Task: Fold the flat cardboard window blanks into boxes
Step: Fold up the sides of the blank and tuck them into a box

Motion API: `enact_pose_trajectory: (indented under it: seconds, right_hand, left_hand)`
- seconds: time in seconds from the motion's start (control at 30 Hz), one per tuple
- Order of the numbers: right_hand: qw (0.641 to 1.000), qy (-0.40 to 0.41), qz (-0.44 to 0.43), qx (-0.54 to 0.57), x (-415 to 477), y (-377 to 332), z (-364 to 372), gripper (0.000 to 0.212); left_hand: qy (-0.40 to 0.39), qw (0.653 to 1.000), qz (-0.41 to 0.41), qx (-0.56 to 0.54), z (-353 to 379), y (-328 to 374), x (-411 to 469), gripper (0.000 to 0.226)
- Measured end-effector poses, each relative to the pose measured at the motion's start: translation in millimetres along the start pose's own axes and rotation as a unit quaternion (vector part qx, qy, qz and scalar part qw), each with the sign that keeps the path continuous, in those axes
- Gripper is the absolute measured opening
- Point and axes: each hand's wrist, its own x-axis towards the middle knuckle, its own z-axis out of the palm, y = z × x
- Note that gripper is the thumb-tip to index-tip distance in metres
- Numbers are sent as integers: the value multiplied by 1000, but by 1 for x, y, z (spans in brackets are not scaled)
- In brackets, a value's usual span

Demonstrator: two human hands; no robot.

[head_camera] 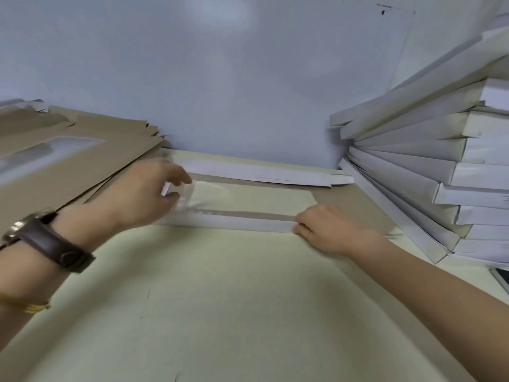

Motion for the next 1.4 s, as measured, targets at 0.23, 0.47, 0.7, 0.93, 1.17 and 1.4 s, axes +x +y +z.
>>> enact_pose_trajectory:
  seconds: [0.23, 0.47, 0.7, 0.93, 1.17, 1.4]
  right_hand:
    - [998, 23, 30, 53, 5, -43, -9, 31]
    - [986, 14, 73, 152, 16, -91, -32, 25]
    - [905, -127, 54, 403, 10, -97, -47, 23]
    - [963, -52, 75, 255, -9, -43, -49, 20]
    - [977, -66, 150, 138, -30, 18, -25, 13]
    - [949, -55, 175, 258, -46, 37, -10, 10]
  left_hand:
    - [-137, 988, 8, -77, 48, 58, -17, 40]
    - [-184, 976, -72, -94, 74, 74, -3, 43]
    - [-108, 986, -125, -18, 75, 62, -3, 44]
    - [-134, 979, -144, 57, 67, 51, 0, 22]
    - [-152, 975, -160, 19, 68, 33, 9, 20]
    - [-127, 980, -154, -20, 81, 30, 20, 21]
